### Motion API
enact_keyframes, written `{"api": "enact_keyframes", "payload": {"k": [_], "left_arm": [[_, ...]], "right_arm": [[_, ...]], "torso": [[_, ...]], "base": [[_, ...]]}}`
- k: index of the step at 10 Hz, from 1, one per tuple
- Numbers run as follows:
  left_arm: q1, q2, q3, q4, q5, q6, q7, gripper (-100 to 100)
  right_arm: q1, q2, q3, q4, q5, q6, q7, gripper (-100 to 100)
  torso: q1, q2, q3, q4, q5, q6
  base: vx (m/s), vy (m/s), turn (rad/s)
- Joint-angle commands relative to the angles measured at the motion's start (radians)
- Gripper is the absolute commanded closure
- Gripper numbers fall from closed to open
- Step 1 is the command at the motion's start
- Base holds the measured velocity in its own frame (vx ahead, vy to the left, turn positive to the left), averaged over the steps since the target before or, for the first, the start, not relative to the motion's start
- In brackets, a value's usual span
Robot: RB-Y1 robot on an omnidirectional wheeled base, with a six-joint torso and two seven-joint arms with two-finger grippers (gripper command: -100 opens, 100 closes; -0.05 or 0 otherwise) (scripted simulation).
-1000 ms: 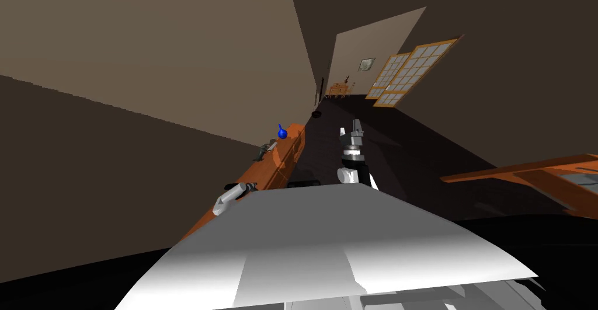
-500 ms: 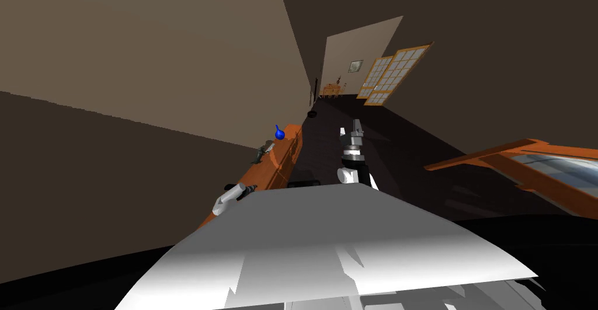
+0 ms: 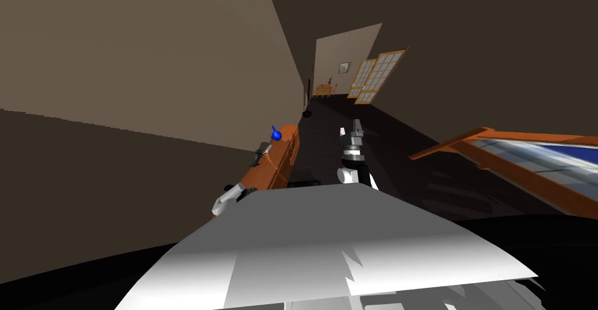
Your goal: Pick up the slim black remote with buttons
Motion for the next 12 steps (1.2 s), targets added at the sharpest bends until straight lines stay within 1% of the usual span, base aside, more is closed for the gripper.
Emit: {"api": "enact_keyframes", "payload": {"k": [1, 2, 4, 5, 6, 7, 8, 9, 12], "left_arm": [[-0.017, 0.004, 0.015, 0.026, -0.012, 0.045, 0.05, -100], [-0.017, 0.004, 0.015, 0.026, -0.012, 0.045, 0.054, -100], [-0.03, 0.008, 0.028, 0.049, -0.022, 0.079, 0.095, -100], [-0.035, 0.009, 0.033, 0.057, -0.025, 0.09, 0.11, -100], [-0.03, 0.008, 0.03, 0.048, -0.023, 0.083, 0.098, -100], [-0.031, 0.008, 0.03, 0.05, -0.023, 0.085, 0.102, 0], [-0.025, -0.005, 0.03, 0.065, -0.026, 0.056, 0.091, -100], [-0.023, -0.009, 0.029, 0.07, -0.027, 0.047, 0.088, -100], [-0.011, -0.034, 0.028, 0.1, -0.033, -0.011, 0.067, -100]], "right_arm": [[0.0, 0.0, 0.0, 0.0, 0.0, 0.0, 0.0, 0], [0.0, 0.0, 0.0, 0.0, 0.0, 0.0, 0.0, 0], [0.0, 0.0, 0.0, 0.0, 0.0, 0.0, 0.0, 0], [0.0, 0.0, 0.0, 0.0, 0.0, 0.0, 0.0, 0], [0.0, 0.0, 0.0, 0.0, 0.0, 0.0, 0.0, 0], [0.0, 0.0, 0.0, 0.0, 0.0, 0.0, 0.0, 0], [0.0, 0.0, 0.0, 0.0, 0.0, 0.0, 0.0, 0], [0.0, 0.0, 0.0, 0.0, 0.0, 0.0, 0.0, 0], [0.0, 0.0, 0.0, 0.0, 0.0, 0.0, 0.0, 0]], "torso": [[0.0, 0.0, 0.0, 0.0, 0.0, 0.0], [0.001, 0.0, 0.0, 0.0, 0.0, 0.0], [-0.001, -0.001, 0.0, 0.0, 0.0, 0.0], [-0.001, -0.001, 0.0, 0.0, 0.0, 0.0], [-0.001, 0.0, 0.0, 0.0, 0.0, -0.001], [-0.003, -0.001, -0.001, 0.0, 0.0, -0.001], [-0.004, -0.002, -0.001, 0.0, -0.001, -0.001], [-0.003, -0.004, -0.002, -0.001, -0.001, -0.001], [-0.003, -0.006, -0.003, -0.001, 0.0, -0.001]], "base": [[-0.035, 0.077, -0.179], [-0.025, 0.059, -0.04], [-0.02, 0.047, -0.111], [-0.032, 0.051, -0.121], [-0.016, 0.023, -0.022], [0.0, 0.0, 0.0], [0.034, 0.019, 0.049], [0.047, 0.021, 0.046], [0.054, 0.026, 0.044]]}}
